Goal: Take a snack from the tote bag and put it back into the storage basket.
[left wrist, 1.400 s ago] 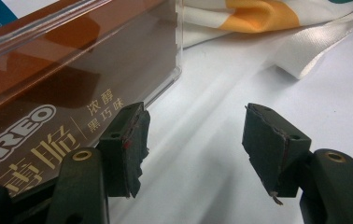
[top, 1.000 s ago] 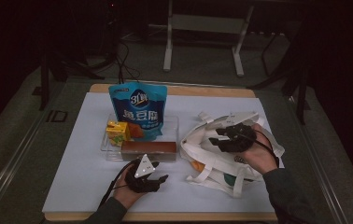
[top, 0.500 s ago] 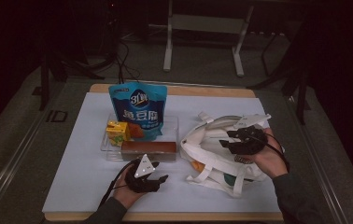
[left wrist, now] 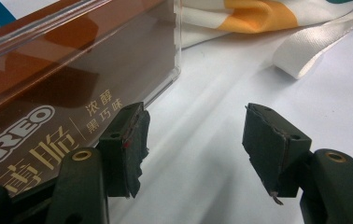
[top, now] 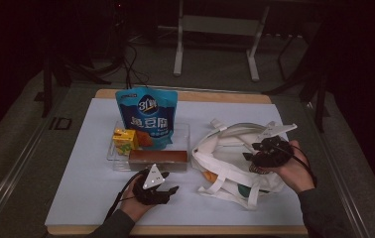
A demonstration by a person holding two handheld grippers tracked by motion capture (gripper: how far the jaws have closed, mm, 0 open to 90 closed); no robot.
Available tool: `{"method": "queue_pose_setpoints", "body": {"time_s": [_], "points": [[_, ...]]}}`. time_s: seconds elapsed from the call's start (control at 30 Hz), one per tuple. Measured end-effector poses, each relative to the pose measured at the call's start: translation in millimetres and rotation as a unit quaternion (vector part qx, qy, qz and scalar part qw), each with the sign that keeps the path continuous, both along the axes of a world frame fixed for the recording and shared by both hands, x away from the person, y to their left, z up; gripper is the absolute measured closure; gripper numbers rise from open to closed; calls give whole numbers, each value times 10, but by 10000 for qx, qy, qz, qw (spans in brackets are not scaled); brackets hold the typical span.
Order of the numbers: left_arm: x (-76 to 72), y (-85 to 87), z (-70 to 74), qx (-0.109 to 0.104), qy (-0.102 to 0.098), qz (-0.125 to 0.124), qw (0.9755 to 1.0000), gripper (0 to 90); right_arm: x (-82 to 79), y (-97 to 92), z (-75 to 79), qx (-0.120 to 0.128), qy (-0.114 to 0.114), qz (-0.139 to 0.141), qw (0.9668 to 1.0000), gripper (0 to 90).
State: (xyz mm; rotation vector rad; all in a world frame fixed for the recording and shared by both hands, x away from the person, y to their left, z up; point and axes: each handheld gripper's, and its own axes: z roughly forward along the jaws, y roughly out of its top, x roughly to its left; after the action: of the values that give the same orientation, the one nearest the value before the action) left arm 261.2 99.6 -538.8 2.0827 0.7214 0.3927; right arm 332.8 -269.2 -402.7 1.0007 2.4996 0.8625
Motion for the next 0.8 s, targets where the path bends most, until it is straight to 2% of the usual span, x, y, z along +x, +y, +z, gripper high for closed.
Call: {"method": "queue_pose_setpoints", "body": {"time_s": [0.17, 0.57, 0.8], "points": [[1, -1, -1, -3, 7, 0, 10000, 398, 14, -90, -84, -55, 127, -164, 9998, 450], [1, -2, -1, -5, 13, 0, 10000, 398, 70, -289, -201, -173, 255, -497, 9983, 395], [2, -1, -1, -8, 21, -12, 10000, 396, 84, -298, -275, -460, 266, -504, 9973, 364]]}}
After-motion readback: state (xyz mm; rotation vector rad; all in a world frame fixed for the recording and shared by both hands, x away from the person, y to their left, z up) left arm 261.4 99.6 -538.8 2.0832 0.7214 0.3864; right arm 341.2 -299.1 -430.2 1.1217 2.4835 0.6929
